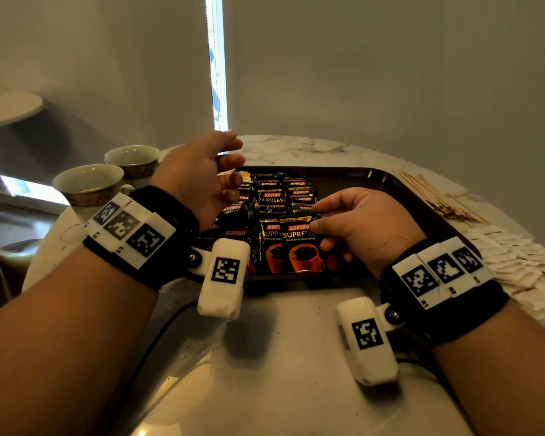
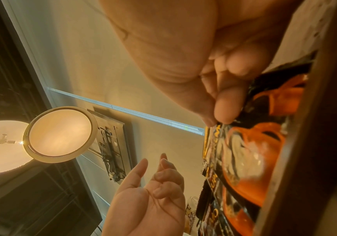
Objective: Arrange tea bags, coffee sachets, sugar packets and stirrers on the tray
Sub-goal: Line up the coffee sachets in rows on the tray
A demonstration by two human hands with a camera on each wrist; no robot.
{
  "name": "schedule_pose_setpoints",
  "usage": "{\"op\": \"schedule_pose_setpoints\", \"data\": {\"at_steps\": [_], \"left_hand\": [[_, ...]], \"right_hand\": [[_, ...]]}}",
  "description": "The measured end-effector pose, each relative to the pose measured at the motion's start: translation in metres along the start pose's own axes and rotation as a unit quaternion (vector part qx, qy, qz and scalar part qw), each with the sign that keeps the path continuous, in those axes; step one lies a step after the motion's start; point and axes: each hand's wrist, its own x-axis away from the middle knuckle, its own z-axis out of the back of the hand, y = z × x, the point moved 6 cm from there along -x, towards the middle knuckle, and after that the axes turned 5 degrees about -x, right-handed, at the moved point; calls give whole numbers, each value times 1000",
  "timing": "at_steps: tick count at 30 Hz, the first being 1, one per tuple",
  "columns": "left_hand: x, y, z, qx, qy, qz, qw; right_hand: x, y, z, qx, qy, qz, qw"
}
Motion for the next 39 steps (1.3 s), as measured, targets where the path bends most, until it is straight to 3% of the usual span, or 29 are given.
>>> {"op": "schedule_pose_setpoints", "data": {"at_steps": [12,16,23,25,28,30,34,39], "left_hand": [[7,-3,-11,-9,-27,18,999],[10,-6,-17,-22,-68,37,997],[14,-10,-25,-34,-111,54,992],[13,-7,-22,-36,-101,43,993],[10,4,-9,-34,-58,6,998],[6,15,6,-49,-5,-22,999],[9,30,28,-101,66,-4,993],[20,22,19,-125,44,71,989]], "right_hand": [[3,-4,5,-25,33,24,999],[7,-2,-5,-116,-22,-21,993],[9,4,-16,-116,-64,-63,989],[9,0,-11,-113,-37,-36,992],[1,-5,14,-76,78,20,994],[-4,-1,24,-74,132,-1,989],[-3,7,6,-166,70,-111,977],[10,3,-11,-238,-25,-117,964]]}}
